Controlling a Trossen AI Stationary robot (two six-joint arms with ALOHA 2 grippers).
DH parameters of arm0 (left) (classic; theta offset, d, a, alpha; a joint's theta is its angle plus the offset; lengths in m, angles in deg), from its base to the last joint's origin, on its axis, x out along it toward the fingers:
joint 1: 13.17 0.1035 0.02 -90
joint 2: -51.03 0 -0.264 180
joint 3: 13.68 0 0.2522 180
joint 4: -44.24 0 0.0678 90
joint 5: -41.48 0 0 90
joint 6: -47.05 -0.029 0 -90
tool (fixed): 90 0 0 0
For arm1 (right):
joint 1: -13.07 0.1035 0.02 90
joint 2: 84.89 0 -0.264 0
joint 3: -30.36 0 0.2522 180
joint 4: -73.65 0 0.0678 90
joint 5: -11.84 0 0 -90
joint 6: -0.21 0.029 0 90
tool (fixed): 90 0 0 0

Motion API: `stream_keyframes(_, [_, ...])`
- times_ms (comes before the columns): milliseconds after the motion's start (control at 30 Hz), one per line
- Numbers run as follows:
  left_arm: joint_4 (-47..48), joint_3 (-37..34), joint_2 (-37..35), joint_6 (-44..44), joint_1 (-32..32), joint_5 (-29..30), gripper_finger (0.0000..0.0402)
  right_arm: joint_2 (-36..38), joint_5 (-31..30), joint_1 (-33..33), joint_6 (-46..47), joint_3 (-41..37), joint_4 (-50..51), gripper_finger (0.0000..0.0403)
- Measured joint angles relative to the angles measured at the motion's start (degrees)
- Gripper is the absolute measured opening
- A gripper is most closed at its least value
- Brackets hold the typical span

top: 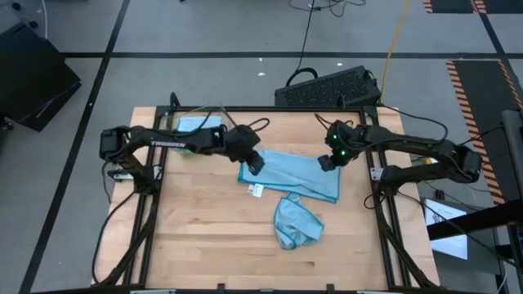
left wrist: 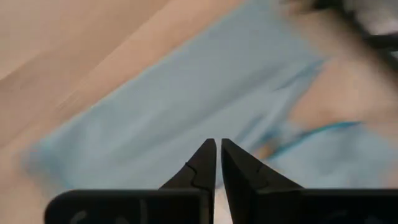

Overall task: Fold microfiber towels
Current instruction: Fold the left blue microfiber cloth

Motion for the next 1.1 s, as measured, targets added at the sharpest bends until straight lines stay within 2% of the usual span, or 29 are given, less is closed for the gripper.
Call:
stream_keyframes(100, [-7.7,1.5,0.8,-3.1,-3.6,-0.1,0.0027,-1.1,-5.7,-0.5,-3.0,4.0,6.0,0.0206])
stream_keyframes(167, [-8.4,3.4,2.2,-5.4,-5.4,1.5,0.0027,-2.4,-7.6,-1.5,-4.2,6.2,8.5,0.0227])
stream_keyframes(367, [-8.1,12.4,9.7,-9.2,-6.9,3.2,0.0027,-8.9,-7.4,-7.3,-8.4,7.6,12.5,0.0271])
stream_keyframes(500, [-8.3,22.3,15.4,-18.3,-7.8,2.5,0.0037,-13.5,-7.4,-11.5,-16.3,7.5,15.0,0.0285])
stream_keyframes(600, [-8.3,30.8,20.3,-26.1,-8.9,2.5,0.0066,-16.1,-7.4,-13.6,-20.9,7.6,14.7,0.0285])
stream_keyframes(800, [-5.1,43.6,30.8,-31.9,-10.0,1.4,0.0147,-21.8,-7.3,-15.1,-24.6,7.6,14.2,0.027])
stream_keyframes(933, [-5.5,48.1,35.3,-37.1,-11.5,1.2,0.019,-23.7,-7.2,-15.1,-25.6,7.6,15.2,0.0262])
stream_keyframes(1100, [-4.7,49.5,39.4,-42.0,-13.1,1.0,0.0218,-22.2,-7.2,-16.2,-27.6,7.5,19.6,0.0261])
